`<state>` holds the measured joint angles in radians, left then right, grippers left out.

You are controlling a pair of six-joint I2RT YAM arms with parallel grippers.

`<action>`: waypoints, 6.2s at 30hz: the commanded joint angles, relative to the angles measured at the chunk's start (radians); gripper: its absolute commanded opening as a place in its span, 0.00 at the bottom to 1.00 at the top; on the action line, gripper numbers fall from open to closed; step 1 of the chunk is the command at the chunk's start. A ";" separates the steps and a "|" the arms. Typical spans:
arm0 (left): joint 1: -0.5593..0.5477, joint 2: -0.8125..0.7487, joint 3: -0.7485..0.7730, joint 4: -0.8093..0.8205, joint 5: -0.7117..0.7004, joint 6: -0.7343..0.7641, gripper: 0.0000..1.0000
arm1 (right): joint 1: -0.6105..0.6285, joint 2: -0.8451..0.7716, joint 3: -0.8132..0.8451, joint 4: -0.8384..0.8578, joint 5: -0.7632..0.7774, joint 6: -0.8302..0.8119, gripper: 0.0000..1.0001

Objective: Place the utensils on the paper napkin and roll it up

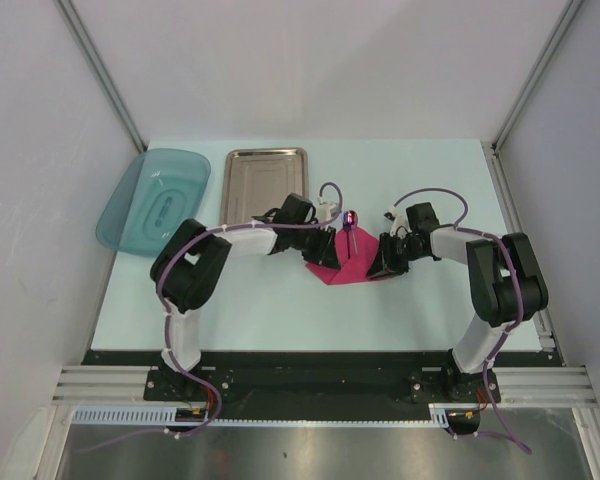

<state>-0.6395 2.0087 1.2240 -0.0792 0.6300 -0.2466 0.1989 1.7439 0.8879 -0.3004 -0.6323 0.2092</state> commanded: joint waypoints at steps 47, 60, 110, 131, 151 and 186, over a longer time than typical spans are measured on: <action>0.198 -0.237 -0.302 0.035 0.019 -0.117 0.58 | 0.022 -0.001 -0.004 0.035 0.068 -0.011 0.26; 0.178 -0.082 -0.248 0.206 0.117 -0.252 0.52 | 0.028 -0.009 0.020 0.020 0.065 -0.005 0.27; 0.021 0.036 -0.084 0.515 0.255 -0.531 0.04 | 0.119 0.109 0.118 0.086 0.025 0.096 0.21; 0.015 0.130 -0.046 0.602 0.221 -0.580 0.00 | -0.009 -0.020 0.140 -0.058 -0.012 0.041 0.22; -0.015 0.188 0.048 0.542 0.200 -0.519 0.00 | -0.012 0.074 0.118 -0.055 0.040 -0.027 0.20; -0.065 0.298 0.126 0.392 0.204 -0.338 0.16 | -0.073 0.014 0.172 -0.086 -0.047 0.028 0.42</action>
<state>-0.6849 2.2650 1.3231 0.3550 0.8467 -0.6502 0.1482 1.8122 1.0088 -0.4000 -0.6243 0.2165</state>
